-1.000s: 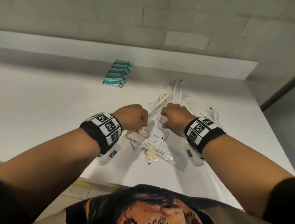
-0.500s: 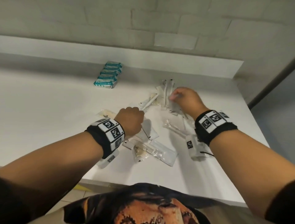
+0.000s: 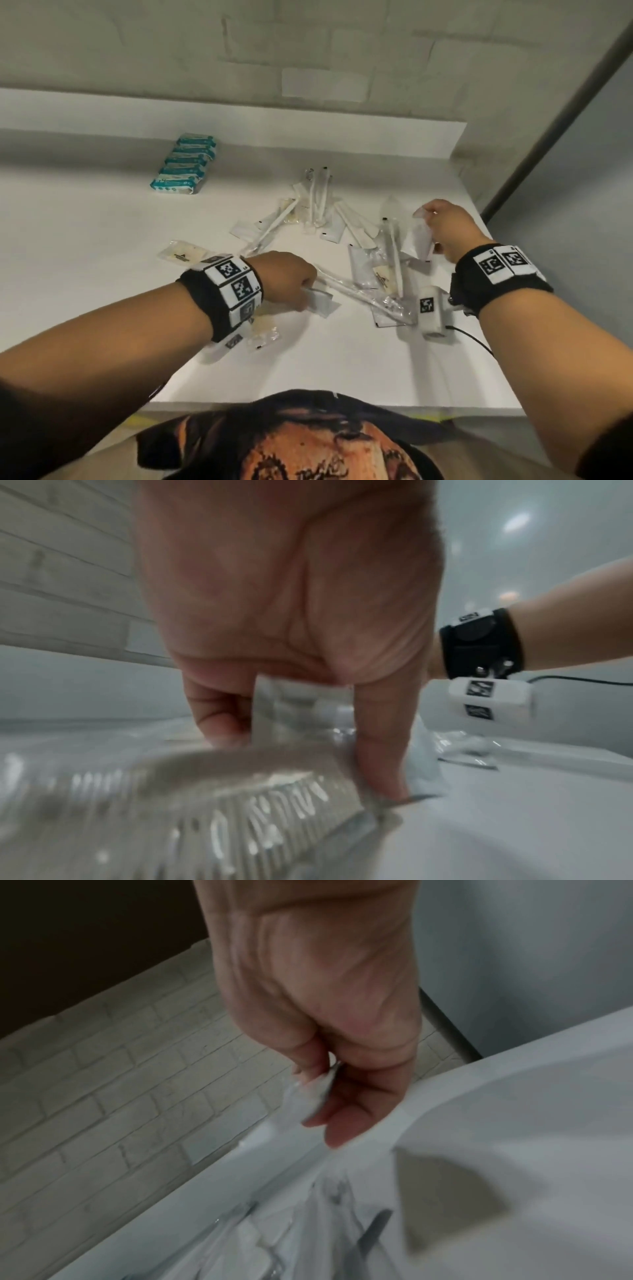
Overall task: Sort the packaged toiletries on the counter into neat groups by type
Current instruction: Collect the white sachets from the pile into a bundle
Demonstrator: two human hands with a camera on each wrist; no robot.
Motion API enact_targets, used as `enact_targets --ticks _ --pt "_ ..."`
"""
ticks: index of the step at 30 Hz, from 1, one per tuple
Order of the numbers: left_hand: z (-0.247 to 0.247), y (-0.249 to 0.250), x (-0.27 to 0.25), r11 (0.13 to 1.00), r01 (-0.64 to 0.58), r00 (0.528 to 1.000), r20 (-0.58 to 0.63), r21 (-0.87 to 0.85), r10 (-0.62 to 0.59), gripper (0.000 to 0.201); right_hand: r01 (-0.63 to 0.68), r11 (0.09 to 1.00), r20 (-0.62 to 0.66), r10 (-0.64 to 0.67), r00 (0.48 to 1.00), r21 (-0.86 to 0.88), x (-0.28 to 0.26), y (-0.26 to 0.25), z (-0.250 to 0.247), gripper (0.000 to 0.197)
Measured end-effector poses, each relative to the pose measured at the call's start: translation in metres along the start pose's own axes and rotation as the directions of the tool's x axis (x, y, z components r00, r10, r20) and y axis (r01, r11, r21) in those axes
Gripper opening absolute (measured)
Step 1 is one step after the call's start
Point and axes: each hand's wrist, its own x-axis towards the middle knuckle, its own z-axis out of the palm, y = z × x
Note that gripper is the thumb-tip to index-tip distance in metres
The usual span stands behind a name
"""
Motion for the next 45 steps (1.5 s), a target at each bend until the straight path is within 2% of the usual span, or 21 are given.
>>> enact_targets --ticks 2,4,6,7,8,10,11,13,15,17,19,22,25,28,29,31,33,35,38,42,45 --pt "-0.008 -0.005 0.004 0.996 0.040 0.998 -0.049 -0.074 -0.044 0.016 0.098 0.980 0.073 -0.086 0.994 -0.173 -0.005 -0.001 -0.005 0.032" --pt "-0.019 -0.007 0.011 0.977 0.089 0.990 -0.087 -0.194 -0.108 0.011 0.209 0.933 0.271 -0.128 0.954 -0.294 -0.020 -0.001 -0.003 0.028" --pt "-0.029 -0.007 0.020 0.944 0.120 0.982 -0.101 -0.307 -0.157 0.012 0.359 0.808 0.456 -0.128 0.881 -0.467 -0.032 0.003 0.002 0.023" --pt "-0.033 -0.006 0.025 0.941 0.125 0.982 -0.096 -0.314 -0.163 0.019 0.434 0.699 0.510 -0.116 0.853 -0.568 -0.036 0.005 0.004 0.024" --pt "-0.036 -0.004 0.031 0.952 0.121 0.984 -0.092 -0.281 -0.152 0.025 0.481 0.589 0.541 -0.087 0.837 -0.649 -0.034 0.009 0.004 0.033" --pt "-0.041 0.002 0.041 0.981 0.073 0.987 -0.127 -0.182 -0.097 0.027 0.489 0.434 0.534 -0.023 0.845 -0.757 -0.029 0.012 -0.003 0.058" --pt "-0.044 0.008 0.047 0.990 0.027 0.986 -0.158 -0.139 -0.049 0.024 0.484 0.385 0.518 -0.017 0.855 -0.786 -0.027 0.012 -0.010 0.065" --pt "-0.046 0.020 0.056 0.993 -0.076 0.979 -0.194 -0.088 0.057 0.025 0.480 0.336 0.501 -0.029 0.865 -0.810 -0.026 0.012 -0.022 0.061" --pt "-0.042 0.033 0.067 0.987 -0.157 0.975 -0.165 -0.046 0.147 0.025 0.462 0.382 0.482 -0.048 0.875 -0.800 -0.028 0.016 -0.032 0.052" --pt "-0.036 0.042 0.077 0.979 -0.204 0.972 -0.124 -0.013 0.201 0.024 0.427 0.522 0.470 -0.055 0.881 -0.739 -0.028 0.022 -0.038 0.044" --pt "-0.028 0.040 0.082 0.977 -0.213 0.970 -0.113 0.018 0.214 0.035 0.390 0.685 0.485 -0.061 0.872 -0.615 -0.032 0.029 -0.032 0.027" --pt "-0.027 0.033 0.087 0.987 -0.143 0.981 -0.119 0.067 0.150 0.053 0.375 0.806 0.477 -0.134 0.869 -0.458 -0.034 0.033 -0.024 0.007" --pt "-0.030 0.025 0.088 0.997 -0.054 0.994 -0.095 0.060 0.060 0.057 0.359 0.856 0.493 -0.145 0.858 -0.373 -0.034 0.031 -0.018 0.025" --pt "-0.034 0.020 0.086 0.997 0.011 0.998 -0.057 0.076 -0.007 0.054 0.296 0.906 0.637 -0.038 0.770 -0.304 -0.038 0.037 -0.016 0.057" --pt "-0.035 0.018 0.086 0.996 0.023 0.999 -0.044 0.081 -0.020 0.054 0.299 0.902 0.655 -0.024 0.755 -0.312 -0.041 0.040 -0.016 0.064" --pt "-0.035 0.016 0.085 0.996 0.027 0.999 -0.025 0.084 -0.025 0.053 0.357 0.859 0.624 -0.057 0.780 -0.368 -0.046 0.044 -0.019 0.074" --pt "-0.033 0.014 0.085 0.998 0.018 1.000 -0.023 0.063 -0.016 0.051 0.429 0.728 0.574 -0.061 0.817 -0.534 -0.052 0.044 -0.025 0.071" --pt "-0.034 0.014 0.086 0.999 0.013 1.000 -0.025 0.048 -0.012 0.052 0.435 0.577 0.552 0.033 0.833 -0.691 -0.056 0.045 -0.029 0.064" --pt "-0.037 0.016 0.089 0.999 0.021 1.000 0.011 0.050 -0.021 0.051 0.503 0.438 0.565 0.014 0.825 -0.745 -0.060 0.053 -0.022 0.062" --pt "-0.043 0.021 0.095 0.989 -0.016 0.996 0.087 0.147 0.003 0.036 0.511 0.501 0.592 0.003 0.806 -0.698 -0.059 0.057 -0.017 0.064" --pt "-0.049 0.030 0.098 0.982 -0.073 0.995 0.084 0.175 0.059 0.028 0.562 0.484 0.629 -0.031 0.777 -0.671 -0.055 0.057 -0.018 0.061"
